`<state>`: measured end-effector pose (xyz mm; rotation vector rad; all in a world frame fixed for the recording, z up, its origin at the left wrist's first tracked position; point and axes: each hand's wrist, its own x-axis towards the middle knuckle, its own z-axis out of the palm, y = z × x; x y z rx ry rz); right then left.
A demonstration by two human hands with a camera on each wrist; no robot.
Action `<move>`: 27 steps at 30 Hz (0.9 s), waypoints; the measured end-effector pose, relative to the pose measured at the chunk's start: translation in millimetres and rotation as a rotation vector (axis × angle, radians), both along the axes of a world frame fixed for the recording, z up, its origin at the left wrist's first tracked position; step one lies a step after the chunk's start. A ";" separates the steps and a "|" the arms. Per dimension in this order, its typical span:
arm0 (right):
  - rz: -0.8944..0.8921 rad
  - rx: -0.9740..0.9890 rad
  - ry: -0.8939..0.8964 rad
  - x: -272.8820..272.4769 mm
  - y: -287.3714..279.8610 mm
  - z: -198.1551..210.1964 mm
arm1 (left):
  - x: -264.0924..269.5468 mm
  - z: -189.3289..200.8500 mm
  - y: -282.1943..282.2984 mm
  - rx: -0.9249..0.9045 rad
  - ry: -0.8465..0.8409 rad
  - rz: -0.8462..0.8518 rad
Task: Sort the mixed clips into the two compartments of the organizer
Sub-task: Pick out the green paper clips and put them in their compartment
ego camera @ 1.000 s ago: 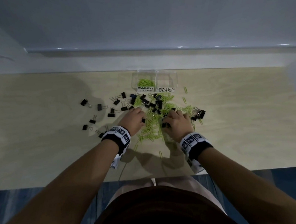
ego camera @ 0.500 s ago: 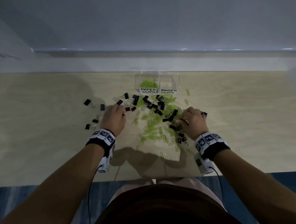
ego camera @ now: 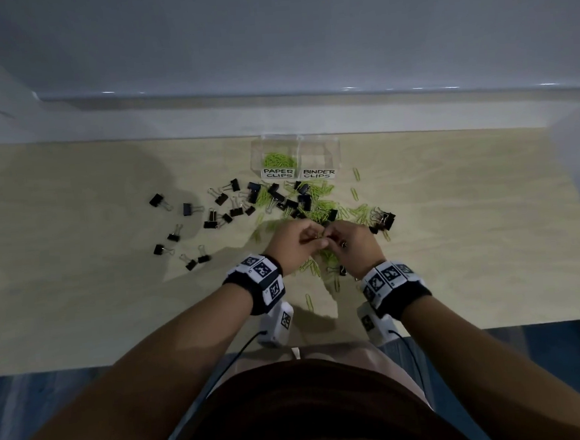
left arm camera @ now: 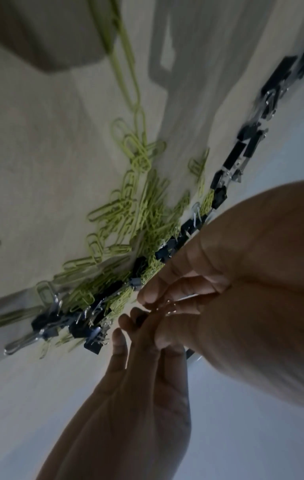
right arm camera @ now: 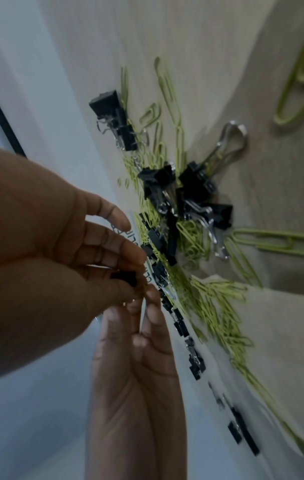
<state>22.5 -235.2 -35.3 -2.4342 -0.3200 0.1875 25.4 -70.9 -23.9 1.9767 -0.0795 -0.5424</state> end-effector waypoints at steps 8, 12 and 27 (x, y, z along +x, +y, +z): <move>0.092 -0.045 0.066 -3.1 -4.1 4.2 | -4.3 -6.3 16.8 -0.122 0.065 0.093; -0.051 -0.150 0.052 -0.2 -30.8 6.0 | 1.0 -9.5 41.1 0.044 -0.030 0.129; 0.168 -0.240 0.170 -26.7 20.6 8.5 | -9.2 -20.9 76.5 0.616 -0.148 -0.350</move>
